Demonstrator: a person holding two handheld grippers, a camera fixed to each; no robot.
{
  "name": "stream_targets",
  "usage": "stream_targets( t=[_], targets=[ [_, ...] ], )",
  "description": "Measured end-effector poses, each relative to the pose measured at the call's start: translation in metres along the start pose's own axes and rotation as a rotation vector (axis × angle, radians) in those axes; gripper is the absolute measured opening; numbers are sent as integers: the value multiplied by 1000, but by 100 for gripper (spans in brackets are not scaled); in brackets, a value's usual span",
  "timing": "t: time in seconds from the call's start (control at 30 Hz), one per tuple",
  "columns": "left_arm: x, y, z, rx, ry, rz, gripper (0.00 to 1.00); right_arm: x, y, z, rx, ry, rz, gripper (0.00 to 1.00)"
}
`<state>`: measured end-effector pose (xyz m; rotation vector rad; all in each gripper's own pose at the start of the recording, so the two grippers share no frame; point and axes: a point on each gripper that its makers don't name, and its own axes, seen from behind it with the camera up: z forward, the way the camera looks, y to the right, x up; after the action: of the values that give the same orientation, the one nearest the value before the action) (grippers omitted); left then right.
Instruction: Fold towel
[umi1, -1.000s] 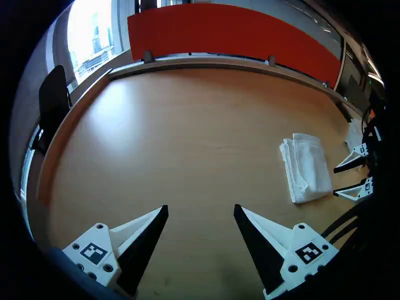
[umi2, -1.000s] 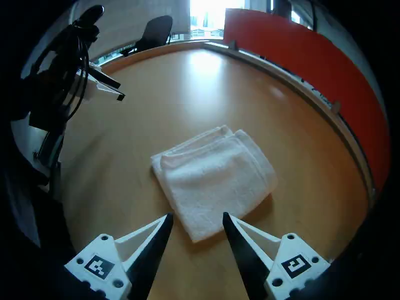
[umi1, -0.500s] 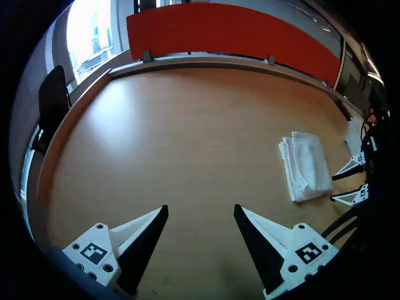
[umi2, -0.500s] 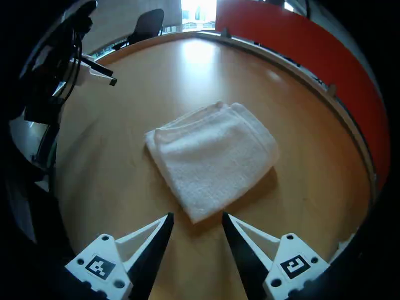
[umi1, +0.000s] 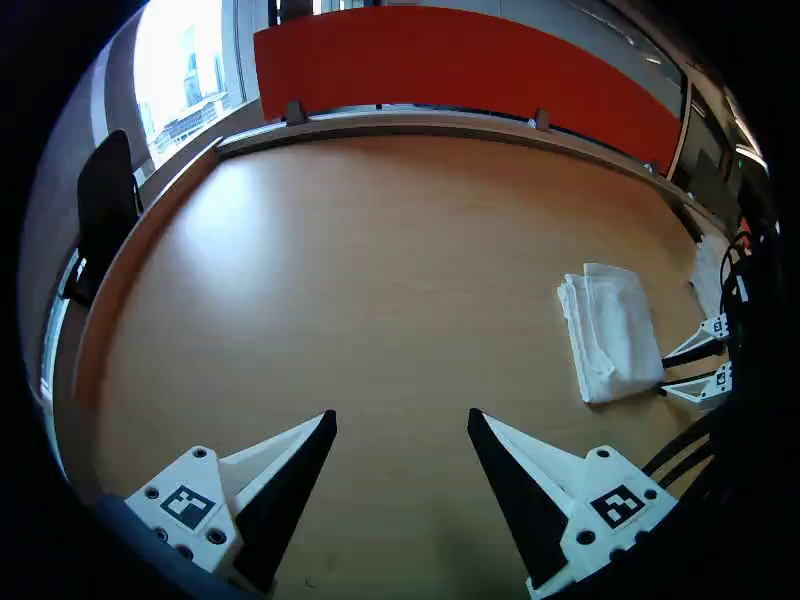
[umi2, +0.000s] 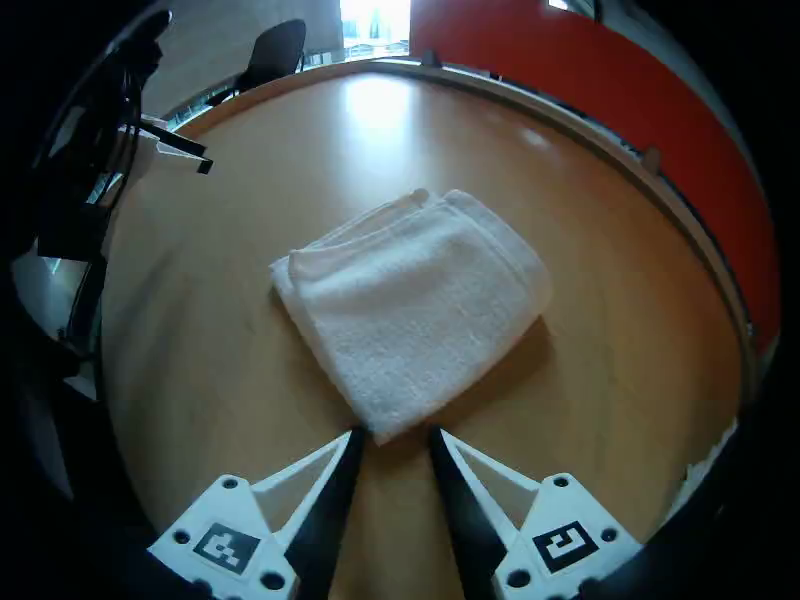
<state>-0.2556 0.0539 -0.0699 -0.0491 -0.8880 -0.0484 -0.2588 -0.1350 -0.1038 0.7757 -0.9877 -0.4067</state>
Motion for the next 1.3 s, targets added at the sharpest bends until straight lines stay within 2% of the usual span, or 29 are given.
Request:
stream_targets(
  t=[0.07,0.2,0.33,0.6,0.8,0.97,1.3],
  targets=[
    [0,0,0,0,0,-1,97,0,0,0,-2,1,2,36],
    [0,0,0,0,1,-3,98,0,0,0,-1,3,12,14],
    [0,0,1,0,1,-2,98,1,0,0,0,10,21,5],
    [-1,1,2,0,0,-2,98,5,0,-3,-1,34,15,4],
    [-2,0,3,-1,-1,-2,98,19,4,-13,-11,65,3,4],
    [-1,0,2,-1,3,0,98,44,10,-25,-29,110,-21,4],
    [9,-1,-2,-7,27,2,97,116,25,-61,-78,228,-102,4]
  ],
)
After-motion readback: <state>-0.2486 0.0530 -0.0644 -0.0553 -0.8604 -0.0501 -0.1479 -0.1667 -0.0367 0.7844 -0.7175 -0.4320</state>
